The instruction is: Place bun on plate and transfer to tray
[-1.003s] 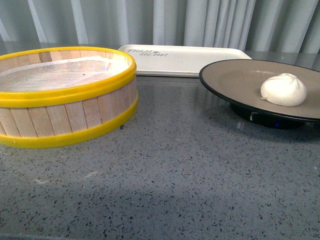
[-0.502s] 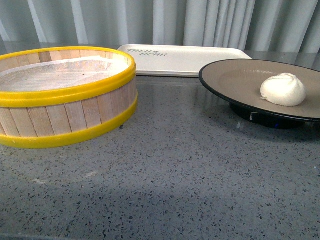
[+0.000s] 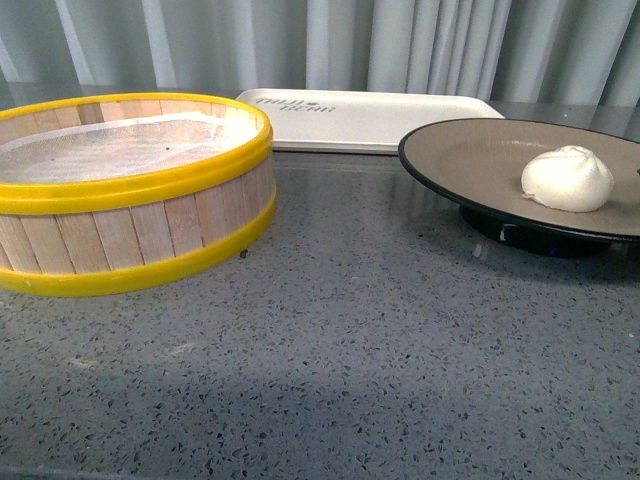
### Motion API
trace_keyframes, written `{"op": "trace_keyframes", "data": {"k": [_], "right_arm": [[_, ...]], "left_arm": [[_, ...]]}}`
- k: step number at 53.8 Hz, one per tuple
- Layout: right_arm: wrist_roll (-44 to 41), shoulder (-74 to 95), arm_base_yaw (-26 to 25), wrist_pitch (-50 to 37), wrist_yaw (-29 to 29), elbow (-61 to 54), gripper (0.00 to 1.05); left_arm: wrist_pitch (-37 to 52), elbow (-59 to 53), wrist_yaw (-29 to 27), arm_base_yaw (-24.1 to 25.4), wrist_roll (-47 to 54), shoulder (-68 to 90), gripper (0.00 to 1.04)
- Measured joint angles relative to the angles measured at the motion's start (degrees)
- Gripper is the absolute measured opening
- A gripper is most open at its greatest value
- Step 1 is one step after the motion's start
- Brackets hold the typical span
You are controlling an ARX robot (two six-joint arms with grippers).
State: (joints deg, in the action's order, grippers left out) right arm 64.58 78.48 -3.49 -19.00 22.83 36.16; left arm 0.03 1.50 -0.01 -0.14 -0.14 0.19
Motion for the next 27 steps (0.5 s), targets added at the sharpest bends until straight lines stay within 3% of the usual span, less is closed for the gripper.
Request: {"op": "trace_keyframes", "data": {"k": [7, 10, 27], "right_arm": [[0.35, 0.02, 0.00, -0.66, -0.09, -0.59, 0.11], [0.15, 0.02, 0.00, -0.96, -0.35, -0.74, 0.03], [0.81, -1.40, 0.17, -2.99, -1.31, -1.97, 0.03]], "left_arm": [[0.00, 0.00, 0.00, 0.00, 0.00, 0.00, 0.98], [0.00, 0.00, 0.00, 0.00, 0.00, 0.00, 0.98], [0.00, 0.00, 0.00, 0.00, 0.00, 0.00, 0.98]]}}
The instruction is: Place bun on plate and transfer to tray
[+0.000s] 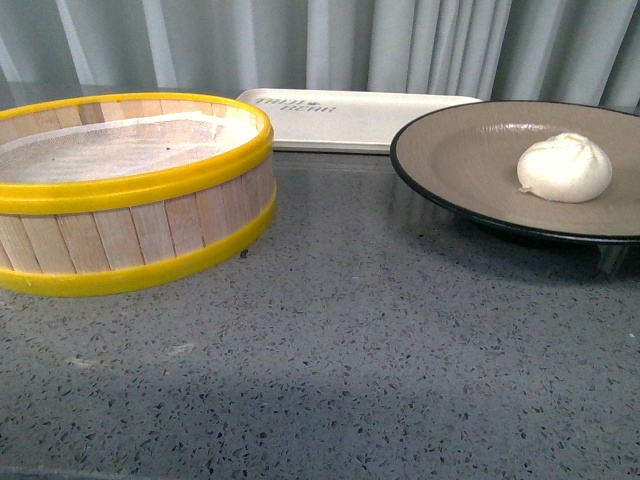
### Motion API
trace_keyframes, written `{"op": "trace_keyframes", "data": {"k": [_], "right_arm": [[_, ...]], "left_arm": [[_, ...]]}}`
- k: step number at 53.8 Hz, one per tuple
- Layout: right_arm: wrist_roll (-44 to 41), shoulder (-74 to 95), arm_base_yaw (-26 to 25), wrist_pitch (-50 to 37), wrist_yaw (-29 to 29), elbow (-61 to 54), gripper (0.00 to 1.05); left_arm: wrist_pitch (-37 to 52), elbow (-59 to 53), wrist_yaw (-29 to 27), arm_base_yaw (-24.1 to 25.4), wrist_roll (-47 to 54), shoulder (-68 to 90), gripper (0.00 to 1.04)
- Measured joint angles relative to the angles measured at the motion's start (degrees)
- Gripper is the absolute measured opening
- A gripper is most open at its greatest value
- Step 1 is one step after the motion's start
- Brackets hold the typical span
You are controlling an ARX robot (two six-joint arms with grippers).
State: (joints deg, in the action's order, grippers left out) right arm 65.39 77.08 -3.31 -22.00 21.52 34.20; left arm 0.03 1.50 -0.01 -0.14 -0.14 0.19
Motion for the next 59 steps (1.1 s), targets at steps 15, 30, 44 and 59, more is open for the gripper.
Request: {"op": "trace_keyframes", "data": {"k": [15, 30, 44, 59], "right_arm": [[2.58, -2.05, -0.76, -4.07, 0.24, 1.51, 0.03], [5.29, 6.19, -4.02, -3.41, 0.94, 15.43, 0.03], [6.05, 21.59, -4.17, 4.44, 1.42, 36.61, 0.03], [5.92, 38.29, -2.75, 13.33, 2.12, 56.54, 0.03]], "left_arm": [[0.00, 0.00, 0.00, 0.00, 0.00, 0.00, 0.98], [0.00, 0.00, 0.00, 0.00, 0.00, 0.00, 0.98], [0.00, 0.00, 0.00, 0.00, 0.00, 0.00, 0.98], [0.00, 0.00, 0.00, 0.00, 0.00, 0.00, 0.98]]}}
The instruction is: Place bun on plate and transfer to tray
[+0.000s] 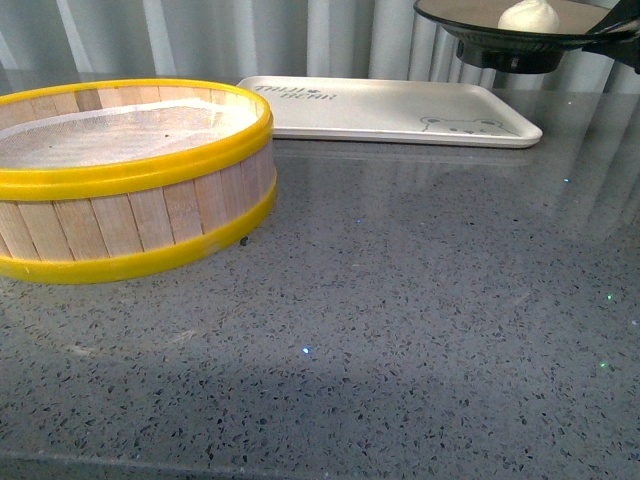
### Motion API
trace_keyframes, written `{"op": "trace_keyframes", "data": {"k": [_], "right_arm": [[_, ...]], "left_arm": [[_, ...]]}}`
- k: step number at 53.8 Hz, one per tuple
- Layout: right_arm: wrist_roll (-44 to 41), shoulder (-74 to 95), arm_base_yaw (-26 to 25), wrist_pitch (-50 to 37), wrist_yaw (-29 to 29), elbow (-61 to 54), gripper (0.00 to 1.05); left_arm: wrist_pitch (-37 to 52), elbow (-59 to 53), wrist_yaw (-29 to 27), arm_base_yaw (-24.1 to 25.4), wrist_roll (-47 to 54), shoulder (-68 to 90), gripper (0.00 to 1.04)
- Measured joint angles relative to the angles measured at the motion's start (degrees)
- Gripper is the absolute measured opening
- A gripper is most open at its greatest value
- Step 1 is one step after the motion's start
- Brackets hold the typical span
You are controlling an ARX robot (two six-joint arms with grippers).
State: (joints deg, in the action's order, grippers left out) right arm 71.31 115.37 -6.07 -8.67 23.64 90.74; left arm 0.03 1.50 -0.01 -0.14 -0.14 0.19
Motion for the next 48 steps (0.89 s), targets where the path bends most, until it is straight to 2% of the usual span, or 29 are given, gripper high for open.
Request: {"op": "trace_keyframes", "data": {"k": [24, 48], "right_arm": [[-0.13, 11.28, 4.98, 5.99, 2.97, 14.27, 0.03], [-0.92, 11.56, 7.72, 7.28, 0.17, 10.78, 0.03]], "left_arm": [[0.00, 0.00, 0.00, 0.00, 0.00, 0.00, 0.98], [0.00, 0.00, 0.00, 0.00, 0.00, 0.00, 0.98]]}}
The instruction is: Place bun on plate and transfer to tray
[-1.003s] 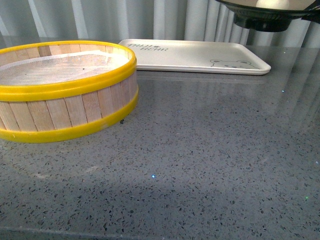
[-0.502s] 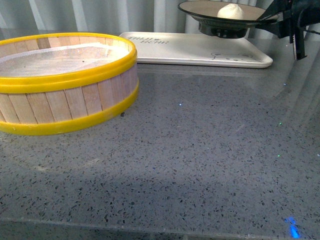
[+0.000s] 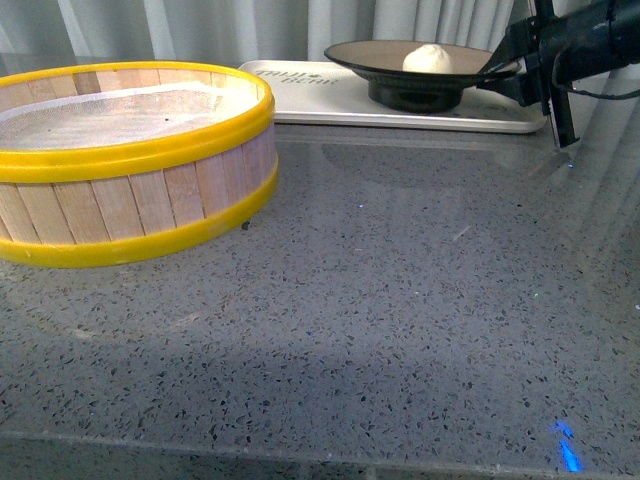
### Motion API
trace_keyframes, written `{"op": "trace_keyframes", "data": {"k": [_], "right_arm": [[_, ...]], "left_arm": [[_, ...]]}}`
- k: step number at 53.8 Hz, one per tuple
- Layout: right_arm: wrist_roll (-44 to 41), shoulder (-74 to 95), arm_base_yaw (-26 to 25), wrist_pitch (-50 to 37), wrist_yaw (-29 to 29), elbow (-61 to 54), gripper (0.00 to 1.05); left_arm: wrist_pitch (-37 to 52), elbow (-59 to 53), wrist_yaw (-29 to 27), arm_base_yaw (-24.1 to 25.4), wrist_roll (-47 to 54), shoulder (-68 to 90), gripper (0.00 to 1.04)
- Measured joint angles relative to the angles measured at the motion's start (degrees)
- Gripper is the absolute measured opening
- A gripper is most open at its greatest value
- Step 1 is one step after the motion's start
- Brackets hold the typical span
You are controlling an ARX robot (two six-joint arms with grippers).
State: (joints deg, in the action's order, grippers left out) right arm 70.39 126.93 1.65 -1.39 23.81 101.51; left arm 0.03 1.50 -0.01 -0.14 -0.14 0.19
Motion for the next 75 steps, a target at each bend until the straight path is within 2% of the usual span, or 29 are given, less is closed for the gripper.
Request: {"op": "trace_keyframes", "data": {"k": [22, 27, 41, 48, 50, 55, 65, 75], "right_arm": [[-0.42, -2.91, -0.28, -0.39, -1.49, -4.50, 0.03], [-0.31, -3.30, -0.50, -0.44, -1.62, -4.83, 0.18], [-0.35, -5.29, -1.77, 0.15, -3.37, -5.09, 0.74], [-0.07, -7.58, -2.32, -0.44, -3.13, -7.17, 0.95], [0.07, -8.13, -2.45, -0.72, -2.86, -7.72, 0.98], [0.39, -9.46, -2.82, -1.25, -2.25, -9.05, 0.95], [0.79, -14.64, -3.78, -4.28, -2.38, -15.72, 0.96], [-2.19, -25.70, -5.53, -6.56, -7.39, -28.30, 0.96]], "left_arm": [[0.00, 0.00, 0.00, 0.00, 0.00, 0.00, 0.98], [0.00, 0.00, 0.00, 0.00, 0.00, 0.00, 0.98], [0.00, 0.00, 0.00, 0.00, 0.00, 0.00, 0.98], [0.00, 0.00, 0.00, 0.00, 0.00, 0.00, 0.98], [0.00, 0.00, 0.00, 0.00, 0.00, 0.00, 0.98], [0.00, 0.00, 0.00, 0.00, 0.00, 0.00, 0.98], [0.00, 0.00, 0.00, 0.00, 0.00, 0.00, 0.98], [0.00, 0.00, 0.00, 0.00, 0.00, 0.00, 0.98]]}}
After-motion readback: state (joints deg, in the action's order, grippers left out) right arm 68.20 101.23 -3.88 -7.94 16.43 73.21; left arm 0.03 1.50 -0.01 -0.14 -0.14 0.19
